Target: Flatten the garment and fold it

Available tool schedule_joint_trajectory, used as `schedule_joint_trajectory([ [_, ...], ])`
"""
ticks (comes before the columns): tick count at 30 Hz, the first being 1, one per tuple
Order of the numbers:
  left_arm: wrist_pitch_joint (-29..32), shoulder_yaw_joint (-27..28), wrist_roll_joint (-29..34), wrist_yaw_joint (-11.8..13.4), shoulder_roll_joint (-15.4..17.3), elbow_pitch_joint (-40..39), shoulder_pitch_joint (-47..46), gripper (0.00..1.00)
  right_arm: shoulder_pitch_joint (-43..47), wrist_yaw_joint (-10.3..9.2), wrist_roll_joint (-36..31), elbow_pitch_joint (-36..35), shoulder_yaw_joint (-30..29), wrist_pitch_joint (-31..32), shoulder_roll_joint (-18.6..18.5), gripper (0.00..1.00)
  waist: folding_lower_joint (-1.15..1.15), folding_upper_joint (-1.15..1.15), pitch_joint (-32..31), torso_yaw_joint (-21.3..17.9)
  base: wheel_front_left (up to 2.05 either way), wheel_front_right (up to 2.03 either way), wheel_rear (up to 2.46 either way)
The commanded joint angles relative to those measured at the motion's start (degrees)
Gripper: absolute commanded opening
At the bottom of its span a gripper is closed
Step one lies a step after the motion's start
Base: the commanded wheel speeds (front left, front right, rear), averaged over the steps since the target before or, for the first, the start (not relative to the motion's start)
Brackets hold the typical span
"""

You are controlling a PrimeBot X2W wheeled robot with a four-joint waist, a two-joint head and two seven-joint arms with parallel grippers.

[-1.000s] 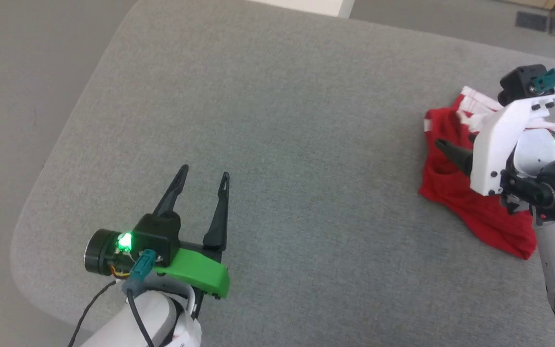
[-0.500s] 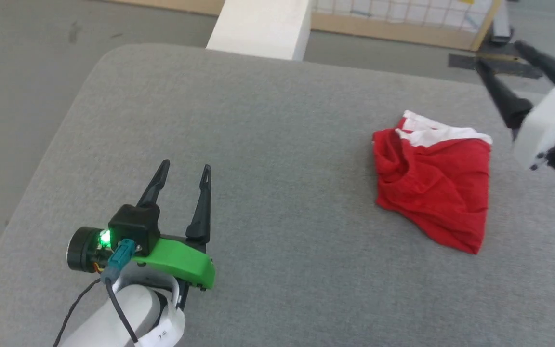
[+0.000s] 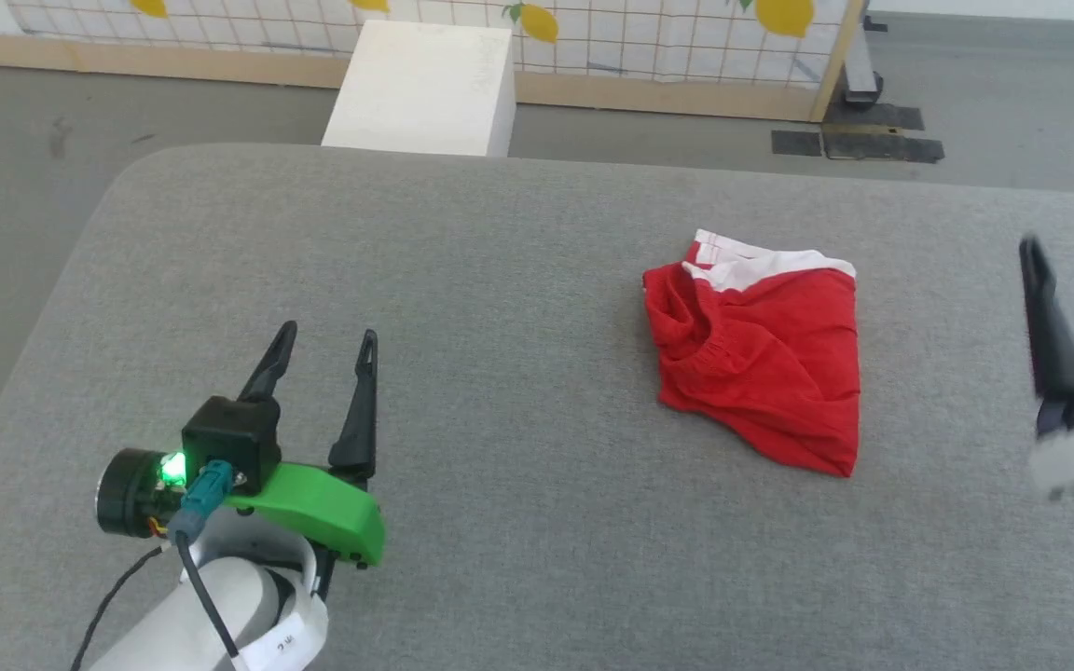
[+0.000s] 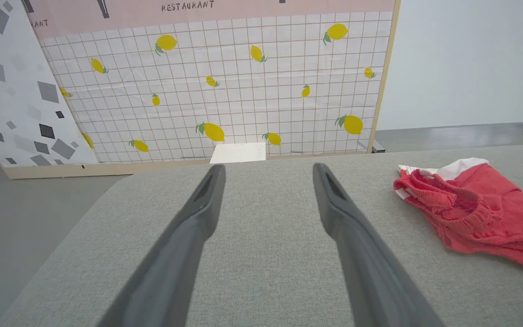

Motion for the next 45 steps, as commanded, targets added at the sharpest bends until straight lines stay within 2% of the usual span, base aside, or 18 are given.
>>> schedule_joint_trajectory([
  [1, 0.2, 0.3, -0.6, 0.2, 0.6, -0.1, 0.7, 1.00, 2.9, -0.06, -1.6, -1.6, -1.2, -0.7, 2.4, 1.00, 0.00, 0.00, 0.2, -0.5, 0.00, 0.00, 0.00],
  [3, 0.2, 0.1, -0.4, 0.2, 1.0, 0.0, 0.7, 1.00, 6.7, -0.06, -3.1, -3.6, -3.2, -0.9, 6.2, 1.00, 0.00, 0.00, 0.4, -0.7, 0.00, 0.00, 0.00],
  [7, 0.6, -1.1, 0.9, -0.2, 1.8, 0.3, 0.7, 1.00, 11.9, -0.06, -7.0, -6.8, -4.6, -0.6, 11.0, 1.00, 0.00, 0.00, 1.1, -1.0, 0.00, 0.00, 0.00],
  [12, 0.7, -1.9, 1.7, -0.4, 2.1, 0.2, 0.4, 1.00, 13.7, -0.06, -9.9, -9.1, -5.0, 0.7, 13.5, 1.00, 0.00, 0.00, 2.5, -1.0, 0.00, 0.00, 0.00],
  [17, 0.7, -2.1, 2.1, -0.4, 2.0, -0.3, -0.4, 1.00, 13.0, -0.06, -9.8, -9.7, -5.5, 5.3, 13.2, 1.00, 0.00, 0.00, 4.9, 0.0, 0.00, 0.00, 0.00],
  [20, 0.7, -2.3, 2.4, -0.4, 1.7, -0.7, -1.0, 1.00, 10.8, -0.06, -7.6, -8.9, -4.4, 11.3, 10.8, 1.00, 0.00, 0.00, 6.8, 0.7, 0.00, 0.00, 0.00],
  [25, 0.9, -3.0, 3.1, -0.4, 1.4, -1.4, -1.8, 1.00, 3.2, -0.06, -0.7, -5.7, -1.8, 28.2, 3.6, 1.00, 0.00, 0.00, 10.4, 2.2, 0.00, 0.00, 0.00],
  [27, 0.8, -3.1, 3.2, -0.4, 1.3, -1.5, -2.0, 1.00, -1.0, -0.06, 3.6, -4.6, -1.8, 34.9, 2.1, 1.00, 0.00, 0.00, 11.7, 2.7, 0.00, 0.00, 0.00],
  [31, 0.5, -3.5, 3.6, -0.6, 0.8, -1.6, -2.6, 1.00, -8.8, -0.06, 12.0, 0.7, -4.3, 51.1, 2.3, 1.00, 0.00, 0.00, 14.0, 4.1, 0.00, 0.00, 0.00],
  [35, 0.3, -3.9, 3.9, -0.7, 0.0, -1.4, -3.4, 1.00, -15.1, -0.06, 14.2, 6.6, -7.7, 63.9, 3.0, 1.00, 0.00, 0.00, 15.6, 5.9, 0.00, 0.00, 0.00],
  [39, -0.1, -4.0, 4.1, -0.7, -0.7, -1.1, -4.2, 1.00, -19.7, -0.06, 12.4, 10.8, -10.4, 70.3, 4.1, 1.00, 0.00, 0.00, 17.1, 7.6, 0.00, 0.00, 0.00],
  [45, -0.7, -4.2, 4.2, -0.7, -1.5, -0.5, -4.7, 1.00, -22.3, -0.06, 9.6, 13.3, -12.2, 73.3, 6.9, 1.00, 0.00, 0.00, 18.4, 9.6, 0.00, 0.00, 0.00],
])
